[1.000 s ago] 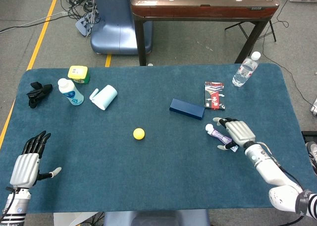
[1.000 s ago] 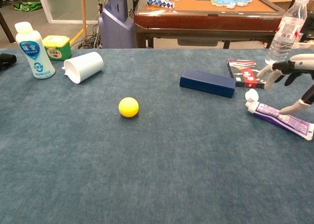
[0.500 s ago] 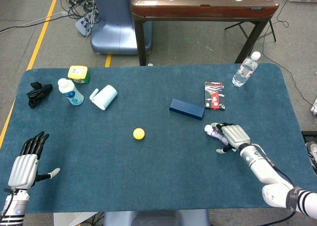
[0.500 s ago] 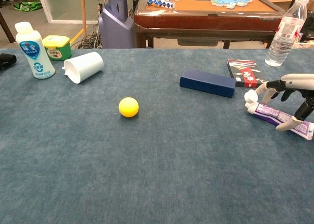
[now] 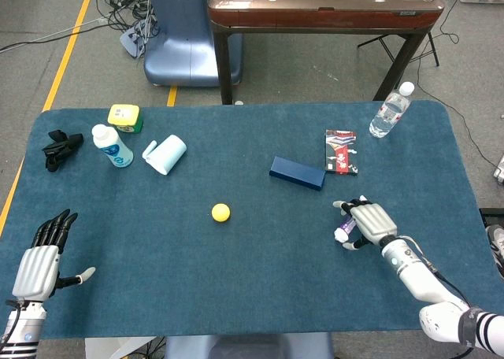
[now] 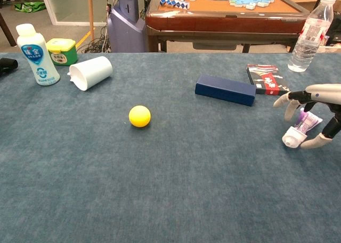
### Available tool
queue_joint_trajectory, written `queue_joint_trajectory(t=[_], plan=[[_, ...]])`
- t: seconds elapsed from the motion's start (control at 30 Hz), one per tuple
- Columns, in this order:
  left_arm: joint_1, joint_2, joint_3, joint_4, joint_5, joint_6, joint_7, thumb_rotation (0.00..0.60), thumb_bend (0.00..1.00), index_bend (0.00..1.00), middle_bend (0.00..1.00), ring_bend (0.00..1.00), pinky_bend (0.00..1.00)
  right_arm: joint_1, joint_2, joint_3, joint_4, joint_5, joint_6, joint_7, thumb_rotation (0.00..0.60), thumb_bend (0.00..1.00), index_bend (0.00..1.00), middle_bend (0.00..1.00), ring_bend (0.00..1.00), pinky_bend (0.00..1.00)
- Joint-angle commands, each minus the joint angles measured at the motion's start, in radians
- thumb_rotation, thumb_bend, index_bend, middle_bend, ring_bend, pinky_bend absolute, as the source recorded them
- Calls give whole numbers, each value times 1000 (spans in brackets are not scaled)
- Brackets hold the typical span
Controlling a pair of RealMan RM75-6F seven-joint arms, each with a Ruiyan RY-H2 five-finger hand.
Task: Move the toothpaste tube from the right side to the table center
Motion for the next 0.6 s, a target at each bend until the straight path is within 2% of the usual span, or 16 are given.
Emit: queue_joint_trajectory(t=[0.03,0.37,0.6], plan=[[3,1,0,-1,-1,4,-1,600,0,0,0,0,15,-3,-18,6,40,-15,35,-36,600,51,214,317,175,187],[6,7,2,-7,-4,0,-14,600,0,0,0,0,15,-5,-50,-7,90,7,67,-171,600,13,217,316,176,186],[2,8,3,-9,-5,-14,-39,600,0,0,0,0,15,4,-110,-2,127,9,95,-251,600,0,217,315,178,187]])
